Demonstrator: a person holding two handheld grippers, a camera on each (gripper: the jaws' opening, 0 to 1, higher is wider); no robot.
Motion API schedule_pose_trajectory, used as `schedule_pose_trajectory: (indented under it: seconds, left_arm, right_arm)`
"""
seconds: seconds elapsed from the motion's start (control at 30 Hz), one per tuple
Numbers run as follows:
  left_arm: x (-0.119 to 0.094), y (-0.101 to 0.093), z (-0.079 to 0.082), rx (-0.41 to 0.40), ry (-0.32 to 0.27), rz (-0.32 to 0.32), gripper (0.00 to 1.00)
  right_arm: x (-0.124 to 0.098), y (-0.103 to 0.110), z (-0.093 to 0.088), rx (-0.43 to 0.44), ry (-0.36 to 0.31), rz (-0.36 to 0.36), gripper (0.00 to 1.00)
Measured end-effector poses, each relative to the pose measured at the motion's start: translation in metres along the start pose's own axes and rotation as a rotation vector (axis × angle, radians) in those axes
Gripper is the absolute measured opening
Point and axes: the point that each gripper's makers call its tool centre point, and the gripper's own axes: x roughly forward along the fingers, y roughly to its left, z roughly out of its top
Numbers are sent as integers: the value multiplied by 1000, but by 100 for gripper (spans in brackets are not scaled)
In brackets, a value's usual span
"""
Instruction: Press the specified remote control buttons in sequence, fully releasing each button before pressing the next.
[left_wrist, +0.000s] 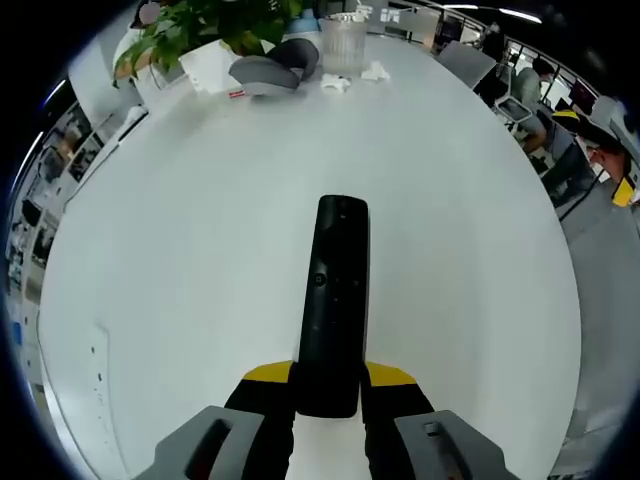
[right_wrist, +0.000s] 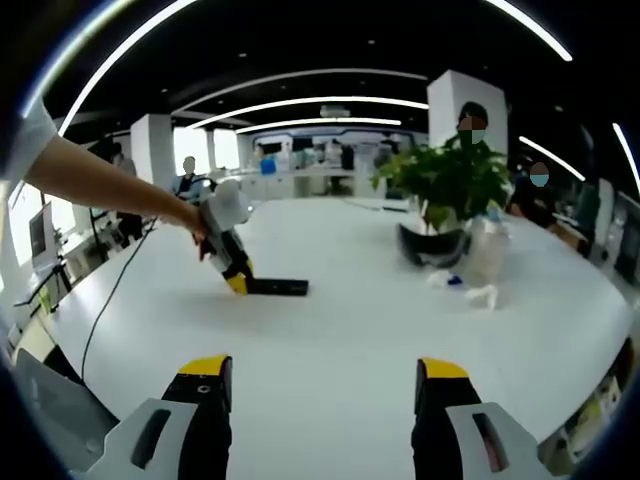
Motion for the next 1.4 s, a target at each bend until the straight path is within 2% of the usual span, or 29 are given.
schedule_pose_trajectory:
  seconds: [0.3,0.5,0.53,0.57,0.6,0.67,0.77,0.93,1.07,1.2,1.27,1.4]
  left_arm:
    - [1,6,1,17,25,-1,25]
    - [1,4,0,17,4,19,26]
    - [1,7,0,8,-5,46,29]
    - [-2,16,0,-17,-20,101,35]
    - [-2,18,-1,-27,-40,110,39]
    - [-2,15,-3,-95,-65,95,38]
    - [-6,21,-3,-78,-99,172,45]
    - [-6,19,-4,-104,-106,178,45]
    - [-7,19,-2,-87,-96,216,47]
    - [-11,28,-5,-132,-87,277,57]
    - [-15,35,-5,-120,-94,336,64]
    - [-17,37,-6,-119,-93,371,72]
  right_arm:
    - [1,0,-2,-4,10,-1,72]
    - [1,0,-2,-8,12,-3,72]
    - [1,0,-2,-7,9,-3,72]
    - [0,0,-1,-6,7,-3,72]
    - [0,1,0,0,0,1,72]
    - [0,0,1,2,-6,-1,72]
    - [-1,-2,3,9,-19,-7,73]
    - [-2,-2,4,15,-25,-11,73]
    - [-3,-5,4,18,-31,-25,74]
    - [-4,-8,6,30,-40,-31,74]
    - [-4,-7,6,33,-41,-28,74]
    - [-4,-7,7,32,-45,-29,75]
